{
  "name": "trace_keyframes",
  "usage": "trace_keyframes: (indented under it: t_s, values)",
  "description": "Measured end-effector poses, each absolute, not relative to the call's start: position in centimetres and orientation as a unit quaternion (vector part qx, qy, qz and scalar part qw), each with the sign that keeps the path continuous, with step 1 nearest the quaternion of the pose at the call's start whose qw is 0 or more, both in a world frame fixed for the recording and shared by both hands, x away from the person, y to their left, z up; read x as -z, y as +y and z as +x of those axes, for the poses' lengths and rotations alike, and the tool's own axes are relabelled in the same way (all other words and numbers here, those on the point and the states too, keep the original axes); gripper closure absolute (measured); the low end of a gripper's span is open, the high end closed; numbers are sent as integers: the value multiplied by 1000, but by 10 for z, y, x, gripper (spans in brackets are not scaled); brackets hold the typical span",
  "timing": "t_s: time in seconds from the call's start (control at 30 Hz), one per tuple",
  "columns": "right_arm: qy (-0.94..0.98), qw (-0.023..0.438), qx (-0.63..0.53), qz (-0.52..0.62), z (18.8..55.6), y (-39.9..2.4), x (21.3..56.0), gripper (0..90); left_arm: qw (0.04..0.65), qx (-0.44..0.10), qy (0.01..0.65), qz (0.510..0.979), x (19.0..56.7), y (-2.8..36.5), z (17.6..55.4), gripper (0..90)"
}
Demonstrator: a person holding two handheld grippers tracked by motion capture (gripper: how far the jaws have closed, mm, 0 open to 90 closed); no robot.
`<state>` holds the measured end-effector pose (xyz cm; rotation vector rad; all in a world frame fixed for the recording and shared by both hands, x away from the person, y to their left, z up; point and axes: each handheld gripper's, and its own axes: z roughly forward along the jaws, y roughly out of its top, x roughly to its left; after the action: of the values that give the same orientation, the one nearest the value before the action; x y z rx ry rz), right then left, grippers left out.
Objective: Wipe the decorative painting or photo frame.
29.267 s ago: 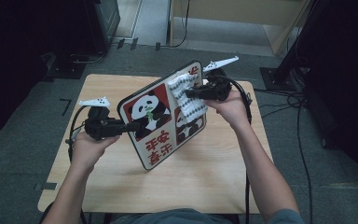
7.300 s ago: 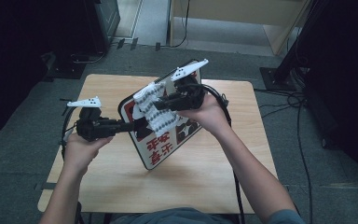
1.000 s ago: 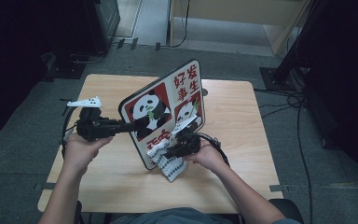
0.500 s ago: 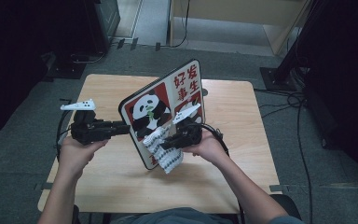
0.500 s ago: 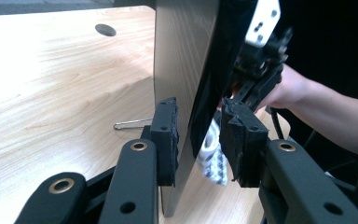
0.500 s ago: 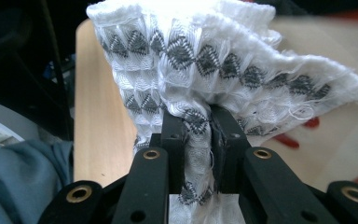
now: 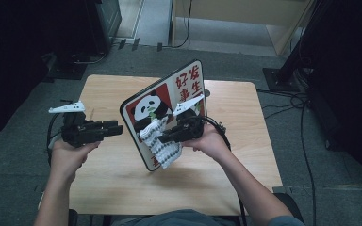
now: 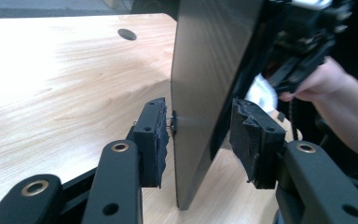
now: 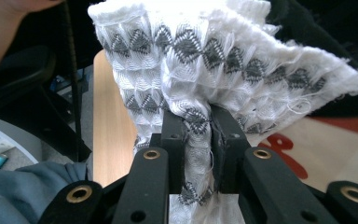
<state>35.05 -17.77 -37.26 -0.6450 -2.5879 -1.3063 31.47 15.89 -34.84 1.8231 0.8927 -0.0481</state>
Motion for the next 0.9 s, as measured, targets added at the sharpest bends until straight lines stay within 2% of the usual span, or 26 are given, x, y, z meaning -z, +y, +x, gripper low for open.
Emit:
trace_keyframes:
  t_s: [0.33, 0.9]
  values:
    - [-861, 59, 461, -205, 345, -172, 336, 783, 526, 18, 374, 764, 353, 155, 328, 558]
    - [-856, 35, 481, -185, 357, -137, 272, 781, 536, 30, 361, 763, 356, 148, 335, 573]
